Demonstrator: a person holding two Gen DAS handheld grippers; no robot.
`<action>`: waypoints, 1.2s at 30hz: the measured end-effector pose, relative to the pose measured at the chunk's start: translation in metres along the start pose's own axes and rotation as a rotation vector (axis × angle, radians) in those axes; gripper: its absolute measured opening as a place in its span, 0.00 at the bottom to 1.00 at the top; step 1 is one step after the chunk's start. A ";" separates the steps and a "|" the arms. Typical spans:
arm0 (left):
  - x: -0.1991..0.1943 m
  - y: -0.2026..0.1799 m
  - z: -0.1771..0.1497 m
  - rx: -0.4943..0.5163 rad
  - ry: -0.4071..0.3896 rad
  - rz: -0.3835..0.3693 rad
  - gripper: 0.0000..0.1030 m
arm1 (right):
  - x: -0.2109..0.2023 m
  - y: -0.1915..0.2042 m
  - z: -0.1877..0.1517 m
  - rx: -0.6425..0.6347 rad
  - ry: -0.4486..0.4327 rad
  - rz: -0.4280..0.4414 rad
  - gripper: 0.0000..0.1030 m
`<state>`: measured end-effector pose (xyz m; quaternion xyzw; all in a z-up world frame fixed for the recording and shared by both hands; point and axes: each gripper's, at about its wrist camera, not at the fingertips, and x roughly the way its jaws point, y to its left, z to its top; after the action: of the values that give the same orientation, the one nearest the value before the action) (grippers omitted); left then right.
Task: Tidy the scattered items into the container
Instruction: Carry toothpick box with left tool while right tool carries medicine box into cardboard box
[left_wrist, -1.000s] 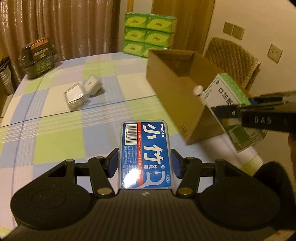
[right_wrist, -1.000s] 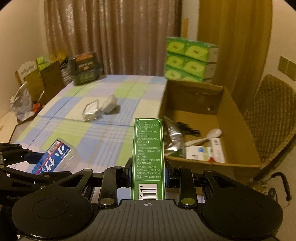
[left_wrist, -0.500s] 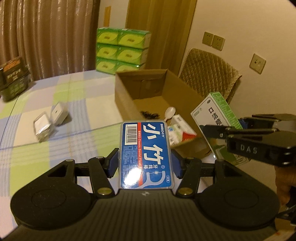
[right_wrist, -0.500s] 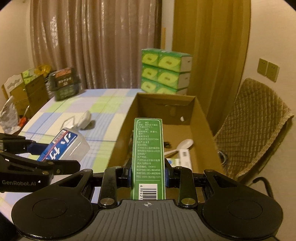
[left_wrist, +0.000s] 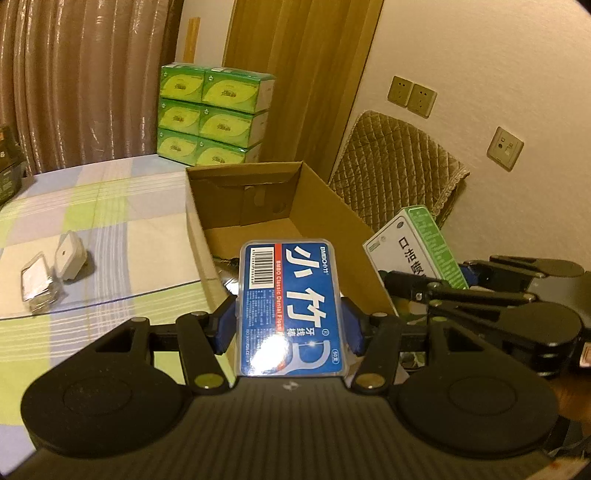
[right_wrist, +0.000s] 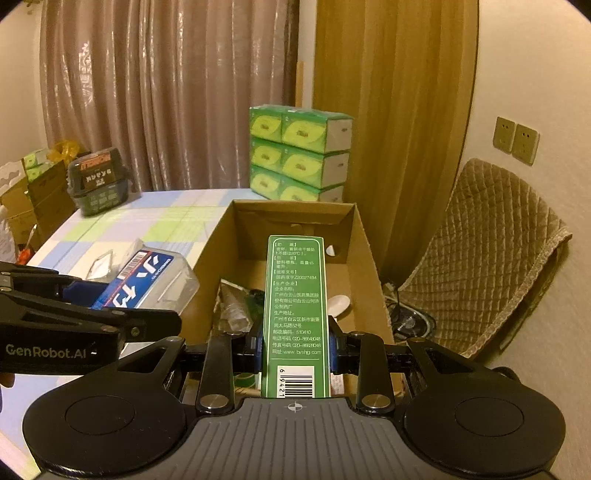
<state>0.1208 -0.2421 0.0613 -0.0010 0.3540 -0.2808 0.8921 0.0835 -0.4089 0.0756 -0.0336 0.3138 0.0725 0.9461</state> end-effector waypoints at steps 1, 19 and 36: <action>0.003 -0.001 0.002 0.000 0.000 -0.002 0.51 | 0.001 -0.001 0.000 0.001 0.000 -0.001 0.27; 0.047 0.001 0.012 -0.018 0.039 -0.022 0.51 | 0.036 -0.026 0.015 0.011 0.012 -0.020 0.27; 0.071 0.011 0.018 -0.057 0.055 -0.020 0.51 | 0.057 -0.029 0.019 0.001 0.028 -0.023 0.27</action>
<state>0.1798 -0.2716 0.0274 -0.0222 0.3863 -0.2794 0.8788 0.1447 -0.4291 0.0571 -0.0377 0.3268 0.0608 0.9424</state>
